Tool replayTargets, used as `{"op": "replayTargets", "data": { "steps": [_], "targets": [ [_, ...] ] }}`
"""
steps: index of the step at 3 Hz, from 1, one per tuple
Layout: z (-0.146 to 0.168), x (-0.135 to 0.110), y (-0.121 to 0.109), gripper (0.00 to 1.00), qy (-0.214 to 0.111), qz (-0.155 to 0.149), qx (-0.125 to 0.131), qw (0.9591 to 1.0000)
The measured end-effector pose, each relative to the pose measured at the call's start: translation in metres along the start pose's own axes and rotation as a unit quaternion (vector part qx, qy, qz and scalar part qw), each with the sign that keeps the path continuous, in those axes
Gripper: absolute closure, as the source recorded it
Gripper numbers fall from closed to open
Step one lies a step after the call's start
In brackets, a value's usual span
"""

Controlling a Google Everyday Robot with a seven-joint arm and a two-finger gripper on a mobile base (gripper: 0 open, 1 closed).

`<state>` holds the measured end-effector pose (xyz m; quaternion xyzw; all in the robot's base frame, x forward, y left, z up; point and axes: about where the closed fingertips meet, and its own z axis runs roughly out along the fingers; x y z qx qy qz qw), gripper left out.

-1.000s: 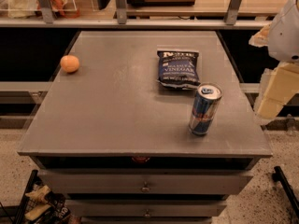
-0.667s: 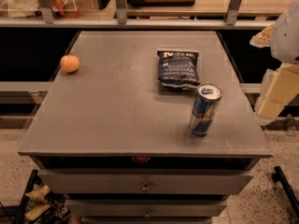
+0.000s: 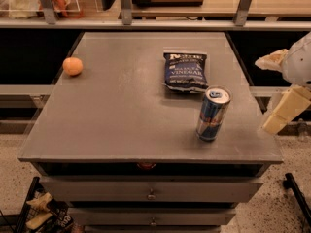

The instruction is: Move redbull can near orange

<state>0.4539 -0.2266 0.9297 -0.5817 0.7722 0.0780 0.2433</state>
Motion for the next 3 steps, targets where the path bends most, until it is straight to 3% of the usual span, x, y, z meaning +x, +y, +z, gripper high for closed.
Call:
{"op": "replayTargets", "data": {
  "steps": [1,2,3],
  "targets": [
    [0.024,0.009,-0.003,0.0,-0.084,0.022,-0.028,0.9959],
    [0.039,0.002,-0.002,0.0,-0.166,0.031,-0.062,0.9838],
    [0.051,-0.009,0.003,0.0,-0.219,0.033,-0.09,0.9709]
  ]
}}
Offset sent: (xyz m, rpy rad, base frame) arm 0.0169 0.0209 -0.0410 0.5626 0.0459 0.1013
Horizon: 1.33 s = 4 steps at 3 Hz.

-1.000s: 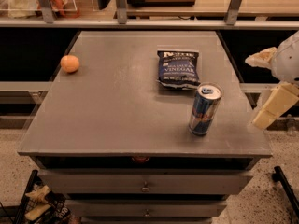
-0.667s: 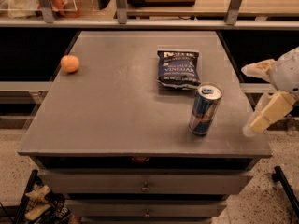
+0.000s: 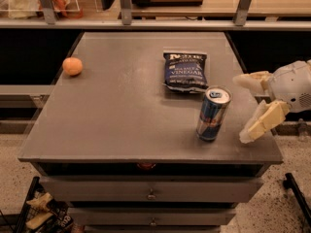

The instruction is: Move redbull can near orange

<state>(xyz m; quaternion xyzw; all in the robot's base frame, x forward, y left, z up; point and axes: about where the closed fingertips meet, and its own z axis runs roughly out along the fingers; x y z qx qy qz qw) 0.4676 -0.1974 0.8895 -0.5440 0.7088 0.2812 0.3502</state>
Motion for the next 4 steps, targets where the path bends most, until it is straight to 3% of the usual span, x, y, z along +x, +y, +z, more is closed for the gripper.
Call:
{"op": "replayTargets", "data": {
  "steps": [2,4],
  "targets": [
    [0.024,-0.015,0.004,0.0,-0.06,-0.006,-0.046,0.9971],
    [0.036,-0.033,0.007,0.41,-0.08,-0.023,-0.071,0.994]
  ]
}}
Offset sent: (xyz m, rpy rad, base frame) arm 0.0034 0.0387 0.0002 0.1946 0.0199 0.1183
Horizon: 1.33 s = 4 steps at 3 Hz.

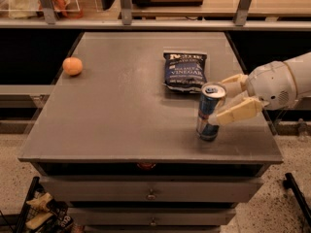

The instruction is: Move redbull can near orange

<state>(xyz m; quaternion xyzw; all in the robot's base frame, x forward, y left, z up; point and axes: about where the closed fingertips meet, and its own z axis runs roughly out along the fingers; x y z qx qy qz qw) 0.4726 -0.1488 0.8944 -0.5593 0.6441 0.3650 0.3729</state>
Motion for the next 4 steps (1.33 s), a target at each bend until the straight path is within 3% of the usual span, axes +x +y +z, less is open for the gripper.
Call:
{"op": "replayTargets", "data": {
  "steps": [2,3,4],
  "targets": [
    [0.004,-0.002,-0.001,0.87,0.002,-0.002,-0.008,1.0],
    [-0.007,-0.016,-0.011,1.0,0.003,-0.017,0.002,0.9999],
    [-0.031,-0.043,-0.026,1.0,0.01,-0.049,0.029,0.9983]
  ]
}}
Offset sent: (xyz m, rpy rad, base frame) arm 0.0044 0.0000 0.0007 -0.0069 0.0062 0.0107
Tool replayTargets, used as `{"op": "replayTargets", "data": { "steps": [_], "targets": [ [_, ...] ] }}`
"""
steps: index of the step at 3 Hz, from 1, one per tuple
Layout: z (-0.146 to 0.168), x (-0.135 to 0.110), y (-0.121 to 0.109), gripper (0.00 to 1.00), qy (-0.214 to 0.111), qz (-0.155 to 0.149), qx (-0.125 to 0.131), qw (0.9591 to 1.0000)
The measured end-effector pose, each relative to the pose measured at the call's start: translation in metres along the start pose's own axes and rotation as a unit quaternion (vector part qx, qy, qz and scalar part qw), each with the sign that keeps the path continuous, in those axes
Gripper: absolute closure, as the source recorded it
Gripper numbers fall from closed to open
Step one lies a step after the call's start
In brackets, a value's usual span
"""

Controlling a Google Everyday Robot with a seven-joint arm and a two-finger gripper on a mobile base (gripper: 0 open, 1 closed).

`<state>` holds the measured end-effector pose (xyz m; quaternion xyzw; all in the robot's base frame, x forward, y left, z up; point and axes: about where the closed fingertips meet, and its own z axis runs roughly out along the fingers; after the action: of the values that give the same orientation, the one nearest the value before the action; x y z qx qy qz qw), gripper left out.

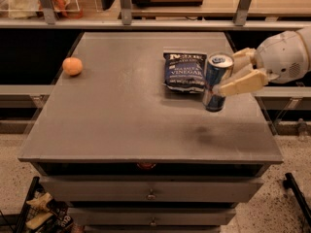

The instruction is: Move redbull can near orange

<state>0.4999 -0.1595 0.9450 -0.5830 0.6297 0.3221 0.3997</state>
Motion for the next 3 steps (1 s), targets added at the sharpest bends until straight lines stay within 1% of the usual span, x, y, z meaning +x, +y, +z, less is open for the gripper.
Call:
{"op": "replayTargets", "data": {
  "steps": [1,2,3],
  "targets": [
    [-0.004,-0.006,-0.003,1.0,-0.002,-0.007,0.007,0.9999],
    [-0.001,0.002,-0.005,1.0,-0.016,0.01,0.004,0.9998],
    [0.024,-0.006,-0.02,1.0,-0.027,0.008,-0.035,0.999]
  ]
}}
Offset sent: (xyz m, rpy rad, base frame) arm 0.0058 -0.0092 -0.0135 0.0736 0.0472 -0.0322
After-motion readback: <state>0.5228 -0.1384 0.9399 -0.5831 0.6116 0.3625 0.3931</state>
